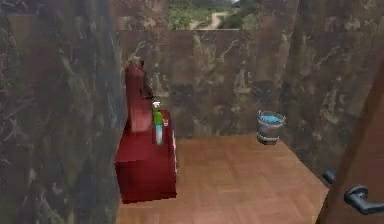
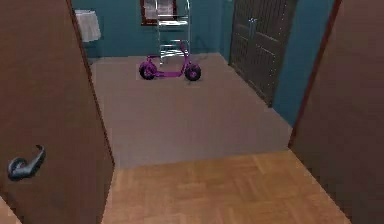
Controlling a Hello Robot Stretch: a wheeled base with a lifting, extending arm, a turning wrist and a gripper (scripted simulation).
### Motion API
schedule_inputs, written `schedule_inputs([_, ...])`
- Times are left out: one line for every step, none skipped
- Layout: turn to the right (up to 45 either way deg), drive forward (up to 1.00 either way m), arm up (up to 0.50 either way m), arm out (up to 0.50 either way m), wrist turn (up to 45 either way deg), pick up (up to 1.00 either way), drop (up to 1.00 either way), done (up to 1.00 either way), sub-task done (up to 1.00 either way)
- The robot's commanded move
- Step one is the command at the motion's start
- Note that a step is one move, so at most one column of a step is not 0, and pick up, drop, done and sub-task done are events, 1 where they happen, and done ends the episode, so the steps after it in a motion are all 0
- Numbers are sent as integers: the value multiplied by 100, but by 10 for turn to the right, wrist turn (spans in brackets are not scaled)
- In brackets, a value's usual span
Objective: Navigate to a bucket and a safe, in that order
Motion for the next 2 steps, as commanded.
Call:
schedule_inputs([0,75,0,0,0,0,0,0,0])
schedule_inputs([270,0,0,0,0,0,0,0,0])
